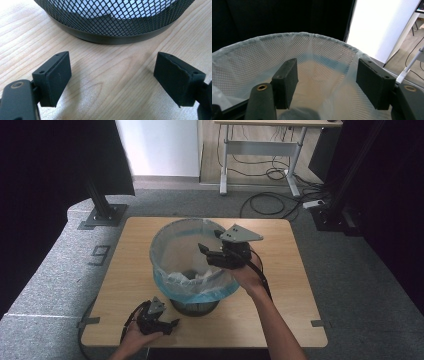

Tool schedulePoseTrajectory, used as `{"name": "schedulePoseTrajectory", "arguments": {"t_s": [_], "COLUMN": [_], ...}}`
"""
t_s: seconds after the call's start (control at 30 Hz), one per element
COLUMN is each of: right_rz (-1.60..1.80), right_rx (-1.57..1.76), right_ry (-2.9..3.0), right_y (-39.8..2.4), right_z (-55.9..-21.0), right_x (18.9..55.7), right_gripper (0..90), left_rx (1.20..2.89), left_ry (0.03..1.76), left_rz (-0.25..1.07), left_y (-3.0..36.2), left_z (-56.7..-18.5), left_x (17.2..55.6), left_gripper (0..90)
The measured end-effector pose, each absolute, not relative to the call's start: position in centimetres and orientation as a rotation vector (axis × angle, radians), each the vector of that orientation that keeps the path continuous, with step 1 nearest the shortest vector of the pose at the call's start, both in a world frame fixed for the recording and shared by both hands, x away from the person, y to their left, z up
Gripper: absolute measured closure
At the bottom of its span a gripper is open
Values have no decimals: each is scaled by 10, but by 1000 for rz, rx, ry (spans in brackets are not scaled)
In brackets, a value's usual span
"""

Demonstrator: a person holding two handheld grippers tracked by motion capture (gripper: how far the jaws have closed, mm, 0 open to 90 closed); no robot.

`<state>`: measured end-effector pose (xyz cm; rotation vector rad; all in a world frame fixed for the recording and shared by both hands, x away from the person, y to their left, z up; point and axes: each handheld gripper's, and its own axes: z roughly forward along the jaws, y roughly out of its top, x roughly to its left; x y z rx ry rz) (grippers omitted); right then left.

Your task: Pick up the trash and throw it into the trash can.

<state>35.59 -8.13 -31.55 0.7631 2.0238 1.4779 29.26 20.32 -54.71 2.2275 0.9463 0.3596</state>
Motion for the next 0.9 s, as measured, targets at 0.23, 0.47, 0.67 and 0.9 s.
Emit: {"name": "schedulePoseTrajectory", "arguments": {"t_s": [0.23,0.47,0.67,0.9], "right_rz": [1484,1484,1489,1491], "right_rx": [775,807,832,873], "right_ry": [2004,1975,1946,1917], "right_y": [-96,-119,-136,-159], "right_z": [-316,-321,-325,-331], "right_x": [350,342,334,326], "right_gripper": [325,324,324,324], "left_rx": [2228,2228,2229,2229], "left_ry": [946,946,946,946], "left_rz": [360,360,359,359], "left_y": [203,203,203,203], "left_z": [-547,-547,-547,-547], "left_x": [293,293,293,293], "left_gripper": [144,144,144,144]}}
